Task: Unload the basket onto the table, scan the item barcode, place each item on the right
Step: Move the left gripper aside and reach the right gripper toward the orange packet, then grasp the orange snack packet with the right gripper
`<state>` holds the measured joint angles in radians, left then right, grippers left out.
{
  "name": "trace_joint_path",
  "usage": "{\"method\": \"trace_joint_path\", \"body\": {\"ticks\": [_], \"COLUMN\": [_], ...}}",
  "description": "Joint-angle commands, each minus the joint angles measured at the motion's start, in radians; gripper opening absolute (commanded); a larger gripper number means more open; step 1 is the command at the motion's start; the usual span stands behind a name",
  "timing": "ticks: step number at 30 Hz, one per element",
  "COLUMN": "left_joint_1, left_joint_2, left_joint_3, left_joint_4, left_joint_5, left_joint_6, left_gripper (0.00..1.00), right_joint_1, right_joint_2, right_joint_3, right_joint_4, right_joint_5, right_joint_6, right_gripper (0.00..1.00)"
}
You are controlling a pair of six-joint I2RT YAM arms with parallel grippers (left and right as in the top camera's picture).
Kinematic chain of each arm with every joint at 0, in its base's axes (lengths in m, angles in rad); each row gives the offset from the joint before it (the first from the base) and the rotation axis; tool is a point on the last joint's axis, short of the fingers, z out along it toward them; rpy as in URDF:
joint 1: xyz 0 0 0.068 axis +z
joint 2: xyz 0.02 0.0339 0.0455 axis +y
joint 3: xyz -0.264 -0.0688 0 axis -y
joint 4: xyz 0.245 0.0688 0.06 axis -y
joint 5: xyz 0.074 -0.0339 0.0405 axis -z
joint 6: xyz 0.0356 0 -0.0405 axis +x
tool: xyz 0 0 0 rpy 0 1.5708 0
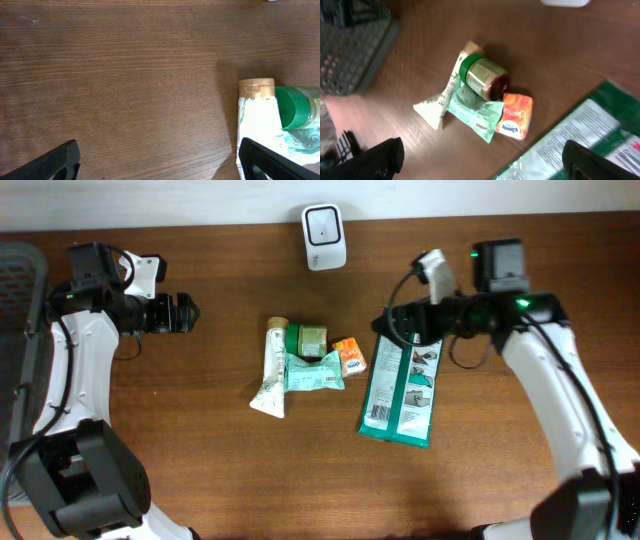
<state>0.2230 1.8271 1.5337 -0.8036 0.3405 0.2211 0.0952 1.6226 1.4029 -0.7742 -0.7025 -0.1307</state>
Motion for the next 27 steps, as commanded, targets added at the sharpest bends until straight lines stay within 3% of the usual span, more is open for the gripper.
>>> {"method": "trace_joint_path", "body": {"ticks": [1, 4, 5, 6, 7, 10, 12, 17, 23, 27], "left_joint_1": [0.005, 0.005, 0.005, 0.005, 0.005, 0.005, 0.005, 0.005, 0.005, 0.005], "left_joint_2": [-0.01, -0.01, -0.01, -0.01, -0.01, -0.01, -0.01, -0.01, -0.01, -0.01], "left_joint_3": [0.007, 0.007, 0.007, 0.007, 0.007, 0.007, 0.007, 0.007, 0.007, 0.007], "left_joint_4": [-0.001, -0.001, -0.001, -0.001, -0.001, -0.001, -0.001, -0.001, -0.001, -0.001], "left_joint_5": [0.008, 0.008, 0.008, 0.008, 0.008, 0.008, 0.008, 0.008, 0.008, 0.008], "left_joint_6": [0.016, 0.016, 0.016, 0.016, 0.016, 0.016, 0.016, 0.016, 0.016, 0.016], "left_gripper": [0.99, 0.99, 0.99, 0.99, 0.99, 0.99, 0.99, 0.99, 0.99, 0.99], "right_joint_1": [0.045, 0.09, 0.095, 0.095, 0.094, 0.095, 0.096, 0.101, 0.164, 0.169], "right_joint_2": [0.095, 0.206, 0.235, 0.265, 0.298, 0.332, 0.365, 0.436, 0.462, 0.473], "right_joint_3": [0.027, 0.028, 0.028, 0.028, 0.028, 0.027, 0.027, 0.024, 0.024, 0.02], "right_joint_4": [0.13, 0.151, 0.147, 0.139, 0.119, 0.063, 0.046, 0.033, 0.072, 0.073], "right_joint_5": [-0.046, -0.003, 0.001, 0.008, 0.046, 0.193, 0.192, 0.172, 0.172, 0.177], "right_joint_6": [0.133, 0.156, 0.196, 0.228, 0.253, 0.311, 0.328, 0.357, 0.349, 0.374], "right_gripper": [0.98, 0.99, 0.95, 0.81, 0.76, 0.75, 0.68, 0.65, 0.43, 0.43]}}
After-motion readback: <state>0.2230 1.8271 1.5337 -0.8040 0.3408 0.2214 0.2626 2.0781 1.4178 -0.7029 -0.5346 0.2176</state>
